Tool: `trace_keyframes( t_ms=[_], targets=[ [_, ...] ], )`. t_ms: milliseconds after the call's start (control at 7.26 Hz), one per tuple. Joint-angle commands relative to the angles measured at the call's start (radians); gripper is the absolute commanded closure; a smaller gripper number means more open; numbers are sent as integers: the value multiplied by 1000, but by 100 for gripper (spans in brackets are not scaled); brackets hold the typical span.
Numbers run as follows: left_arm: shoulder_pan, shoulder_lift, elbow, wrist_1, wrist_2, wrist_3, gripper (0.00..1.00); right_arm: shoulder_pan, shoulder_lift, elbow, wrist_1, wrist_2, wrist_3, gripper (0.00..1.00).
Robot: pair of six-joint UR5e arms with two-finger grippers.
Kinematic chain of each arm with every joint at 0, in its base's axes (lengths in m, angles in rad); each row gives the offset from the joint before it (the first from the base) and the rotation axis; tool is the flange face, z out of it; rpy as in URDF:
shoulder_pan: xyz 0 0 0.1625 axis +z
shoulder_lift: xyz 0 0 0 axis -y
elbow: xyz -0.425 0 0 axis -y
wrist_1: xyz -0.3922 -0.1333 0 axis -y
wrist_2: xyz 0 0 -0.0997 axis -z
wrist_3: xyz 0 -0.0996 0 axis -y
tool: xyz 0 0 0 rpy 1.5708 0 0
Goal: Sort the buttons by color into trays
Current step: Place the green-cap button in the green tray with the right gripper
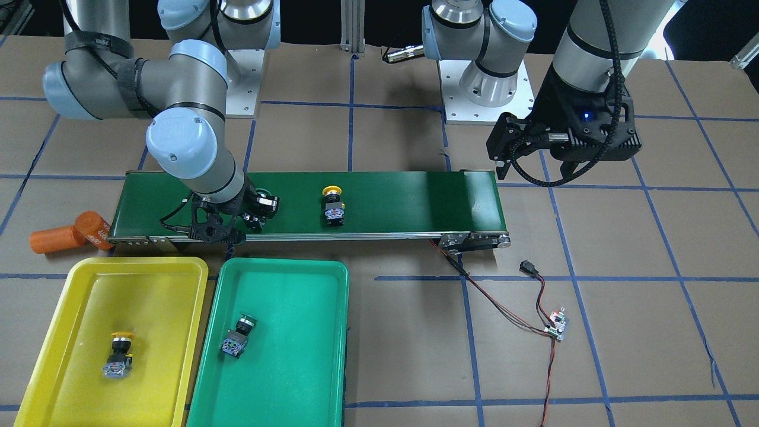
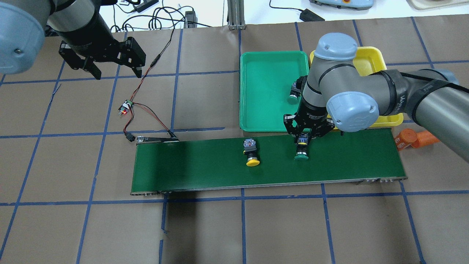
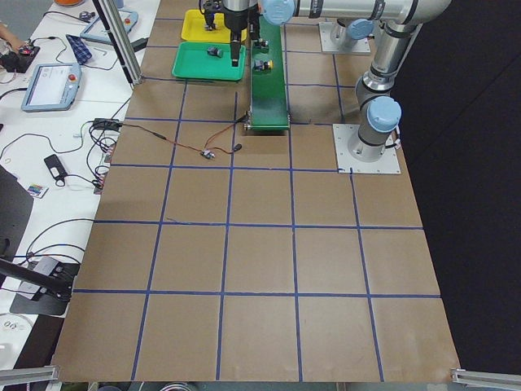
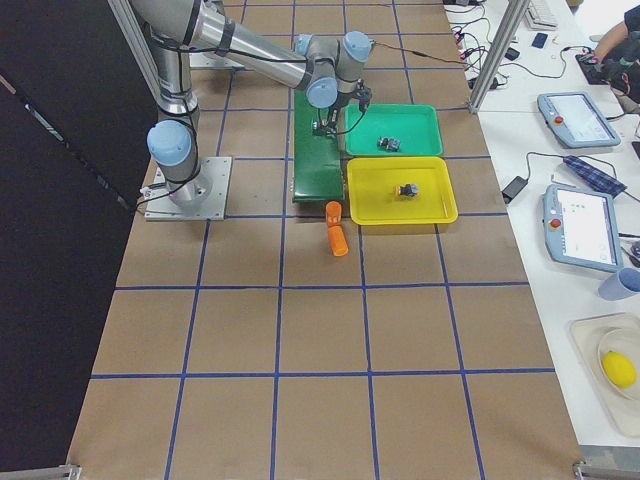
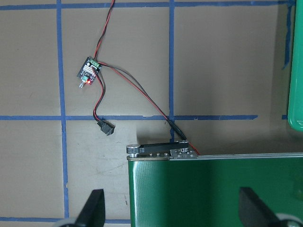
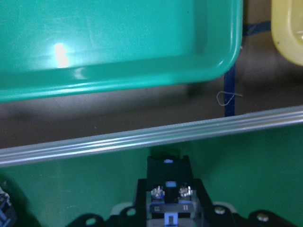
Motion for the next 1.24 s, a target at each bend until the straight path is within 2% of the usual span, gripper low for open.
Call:
trace_keyframes(
  t_ms=[0,275,413,551,689,826,1102],
  targets=[
    [0,0,1,0,-1,0,0,-5,9,-118,-8,-18,2,100],
    [0,-2,2,0,-1,0,0,3,185,-314,-78,-9,4,100],
    [0,-2,2,0,-1,0,0,9,266,-397,-77,2,2,100],
    [0,-2,4,0,-2,0,0,11,317,-447,-79,3,20,75],
    [2,-2,4,2,-1,0,0,12,325,-447,-79,6,27,27],
    [0,-2,4,2,-1,0,0,11,321,-449,-89,6,28,0],
    [0,-2,4,2,-1,0,0,8,278,-442,-62,12,33,0]
  ],
)
